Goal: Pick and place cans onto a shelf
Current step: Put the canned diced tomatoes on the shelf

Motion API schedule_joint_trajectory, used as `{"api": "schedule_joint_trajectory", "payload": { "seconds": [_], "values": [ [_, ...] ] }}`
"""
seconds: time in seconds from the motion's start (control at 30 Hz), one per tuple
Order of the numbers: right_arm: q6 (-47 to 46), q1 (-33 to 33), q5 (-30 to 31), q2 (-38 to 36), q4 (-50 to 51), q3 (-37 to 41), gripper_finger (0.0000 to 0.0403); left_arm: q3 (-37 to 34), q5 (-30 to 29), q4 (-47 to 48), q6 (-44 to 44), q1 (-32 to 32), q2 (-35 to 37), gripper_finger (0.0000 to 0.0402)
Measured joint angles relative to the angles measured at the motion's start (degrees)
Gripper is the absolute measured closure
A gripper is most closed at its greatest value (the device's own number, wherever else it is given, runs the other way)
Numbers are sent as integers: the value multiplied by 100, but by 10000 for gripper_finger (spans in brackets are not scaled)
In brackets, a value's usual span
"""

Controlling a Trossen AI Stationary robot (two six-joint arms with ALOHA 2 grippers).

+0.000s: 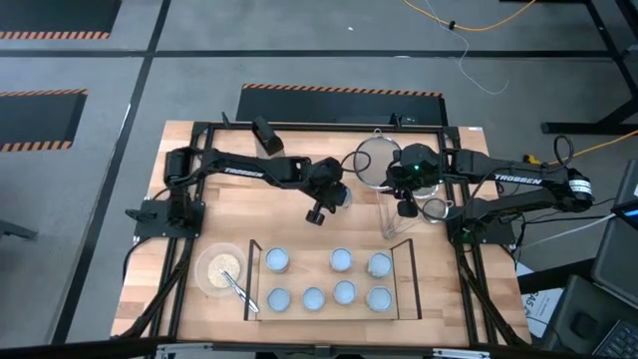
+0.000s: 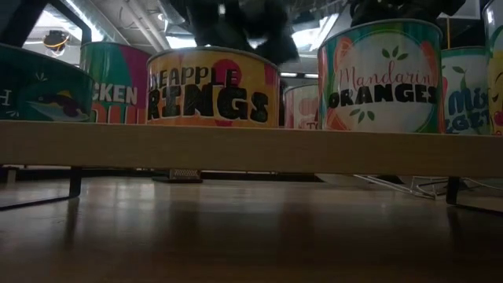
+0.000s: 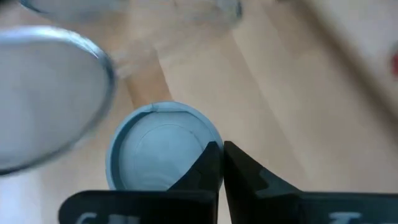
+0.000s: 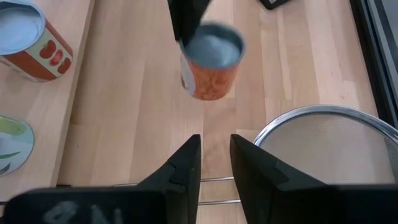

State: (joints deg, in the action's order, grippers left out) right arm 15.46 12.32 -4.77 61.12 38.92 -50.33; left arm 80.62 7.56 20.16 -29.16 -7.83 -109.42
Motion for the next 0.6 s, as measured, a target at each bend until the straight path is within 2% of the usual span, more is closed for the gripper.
{"api": "schedule_joint_trajectory", "payload": {
  "seconds": [0.23, 0.43, 0.6],
  "values": [
    [1, 0, 1, 0, -8, 0, 312, 10, -531, 406, 630, 428, 990, 400],
    [0, -6, 3, -2, -18, 0, 312, 7, -903, 1131, 1802, 1019, 1831, 401],
    [-1, -14, -4, -2, -35, 0, 312, 7, -1190, 1619, 2827, 1659, 2209, 401]
  ]
}}
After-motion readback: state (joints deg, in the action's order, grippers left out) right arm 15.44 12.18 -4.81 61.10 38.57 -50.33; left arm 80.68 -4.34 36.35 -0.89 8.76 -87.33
